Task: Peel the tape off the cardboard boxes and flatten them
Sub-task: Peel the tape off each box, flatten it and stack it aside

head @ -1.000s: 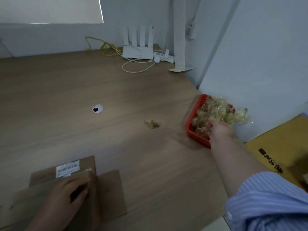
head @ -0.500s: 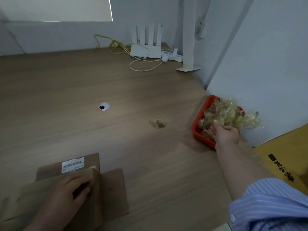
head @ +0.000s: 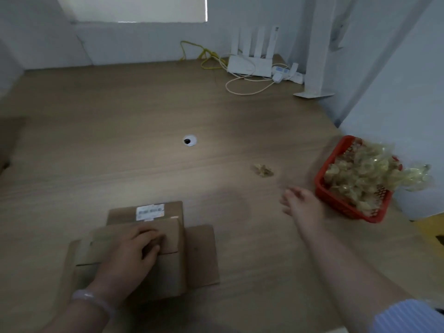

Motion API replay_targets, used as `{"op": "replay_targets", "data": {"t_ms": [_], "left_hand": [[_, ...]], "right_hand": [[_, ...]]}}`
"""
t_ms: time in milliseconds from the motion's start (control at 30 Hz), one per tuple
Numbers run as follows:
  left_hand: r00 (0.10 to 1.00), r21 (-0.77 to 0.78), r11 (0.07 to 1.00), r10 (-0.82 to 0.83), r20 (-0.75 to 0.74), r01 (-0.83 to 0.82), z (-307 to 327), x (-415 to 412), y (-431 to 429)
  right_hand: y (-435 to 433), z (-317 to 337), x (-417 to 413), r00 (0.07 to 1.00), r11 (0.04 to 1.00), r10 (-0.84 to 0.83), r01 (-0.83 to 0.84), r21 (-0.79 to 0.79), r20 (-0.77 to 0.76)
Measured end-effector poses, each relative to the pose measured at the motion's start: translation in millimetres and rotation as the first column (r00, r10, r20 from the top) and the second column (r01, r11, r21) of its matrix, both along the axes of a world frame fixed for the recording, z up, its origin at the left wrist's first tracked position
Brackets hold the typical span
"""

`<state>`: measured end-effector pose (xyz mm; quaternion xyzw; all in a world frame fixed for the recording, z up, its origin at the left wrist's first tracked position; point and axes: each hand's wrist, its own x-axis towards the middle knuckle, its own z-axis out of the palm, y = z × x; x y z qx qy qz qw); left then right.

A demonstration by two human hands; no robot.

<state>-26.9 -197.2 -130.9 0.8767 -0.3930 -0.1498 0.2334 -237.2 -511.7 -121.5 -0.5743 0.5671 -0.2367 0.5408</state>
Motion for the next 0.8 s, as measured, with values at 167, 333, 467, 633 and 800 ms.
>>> {"op": "replay_targets", "data": {"t_ms": [167, 333, 467, 633, 800], "left_hand": [[0.963, 0.069, 0.988, 0.116, 0.245, -0.136, 6.7, 12.4, 42.2], [0.888, 0.173, 0.877, 0.415, 0.198, -0.448, 4.9, 20.3, 79.9], [0.791, 0.059, 0.799, 0.601, -0.116, -0.598, 13.0, 24.4, 96.0], [0.406, -0.04, 0.517, 0.619, -0.673, -0.855, 13.4, 37.7, 116.2], [0.367, -0.01, 0.575, 0.508, -0.779, -0.818, 25.2, 40.9, 121.1]], "right_hand": [[127.9, -13.1, 51.5, 0.816, 0.819, 0.56, -0.571, -0.053, -0.143], [197.0, -7.7, 70.2, 0.586, 0.572, 0.773, -0.809, -0.131, -0.244], [209.3, -9.4, 74.6, 0.675, 0.661, 0.71, -0.737, -0.143, -0.2], [212.6, -16.3, 89.3, 0.87, 0.86, 0.492, -0.492, 0.135, 0.042], [211.9, -3.7, 108.1, 0.944, 0.878, 0.286, -0.327, 0.349, 0.164]]}}
